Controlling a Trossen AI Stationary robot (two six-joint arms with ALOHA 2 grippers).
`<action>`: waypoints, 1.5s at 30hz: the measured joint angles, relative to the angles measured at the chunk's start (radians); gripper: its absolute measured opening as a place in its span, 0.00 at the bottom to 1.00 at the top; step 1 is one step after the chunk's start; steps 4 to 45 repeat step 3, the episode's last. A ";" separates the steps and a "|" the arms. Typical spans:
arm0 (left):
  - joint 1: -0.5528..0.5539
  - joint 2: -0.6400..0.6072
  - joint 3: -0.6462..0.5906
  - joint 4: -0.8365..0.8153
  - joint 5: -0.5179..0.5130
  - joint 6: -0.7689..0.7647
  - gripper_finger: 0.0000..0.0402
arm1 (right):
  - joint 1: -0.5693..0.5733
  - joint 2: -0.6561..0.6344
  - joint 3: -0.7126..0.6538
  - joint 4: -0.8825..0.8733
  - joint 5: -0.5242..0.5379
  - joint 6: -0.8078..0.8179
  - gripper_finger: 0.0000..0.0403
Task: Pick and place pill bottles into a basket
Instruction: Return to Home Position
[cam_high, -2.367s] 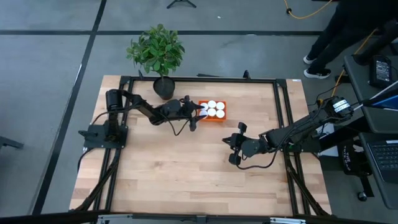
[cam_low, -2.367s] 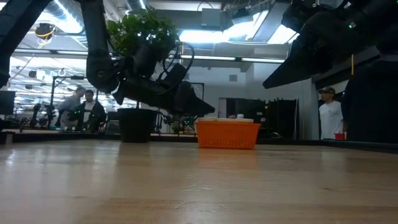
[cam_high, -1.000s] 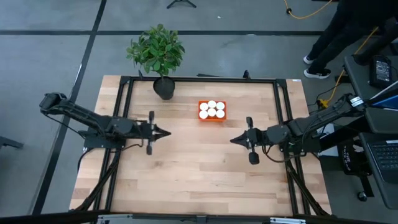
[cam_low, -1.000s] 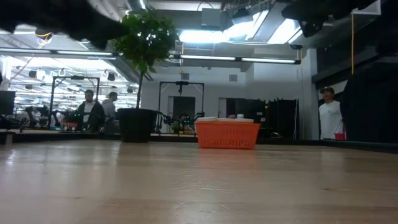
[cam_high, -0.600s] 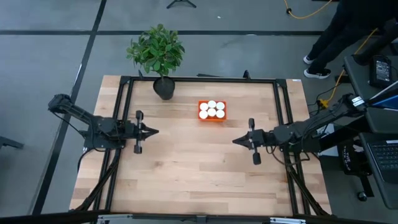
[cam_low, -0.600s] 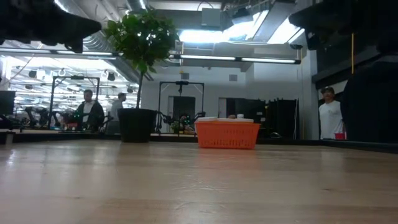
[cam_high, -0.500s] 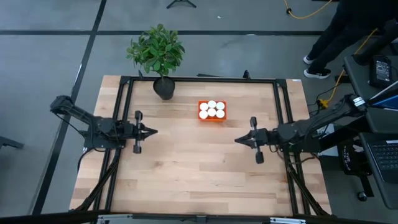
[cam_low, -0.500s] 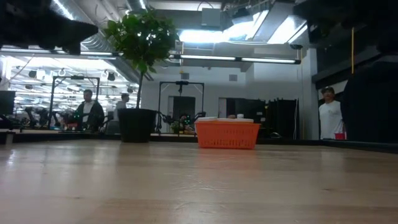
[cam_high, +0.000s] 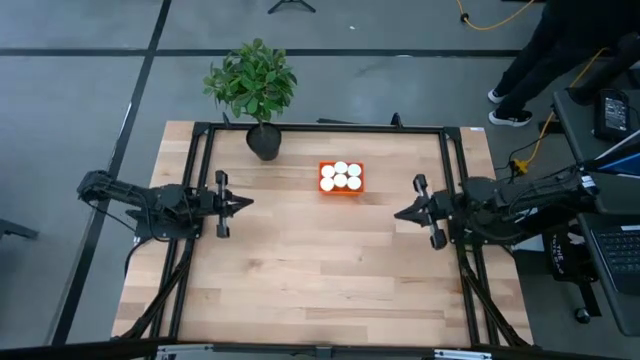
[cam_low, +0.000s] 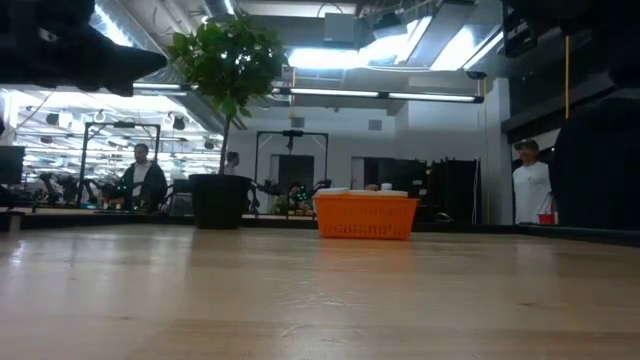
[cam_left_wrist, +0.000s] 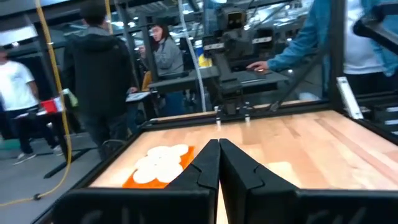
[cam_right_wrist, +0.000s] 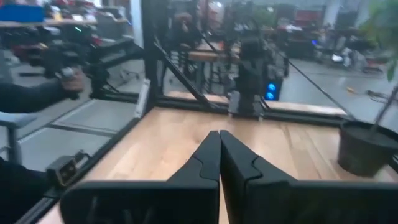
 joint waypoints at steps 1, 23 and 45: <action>0.024 0.000 0.000 -0.003 0.013 -0.006 0.01 | -0.015 -0.014 0.000 -0.005 -0.029 0.000 0.01; 0.071 0.000 0.000 -0.012 0.070 -0.016 0.01 | -0.037 -0.039 0.000 -0.025 -0.069 0.000 0.01; 0.071 0.000 0.000 -0.012 0.070 -0.016 0.01 | -0.037 -0.039 0.000 -0.025 -0.069 0.000 0.01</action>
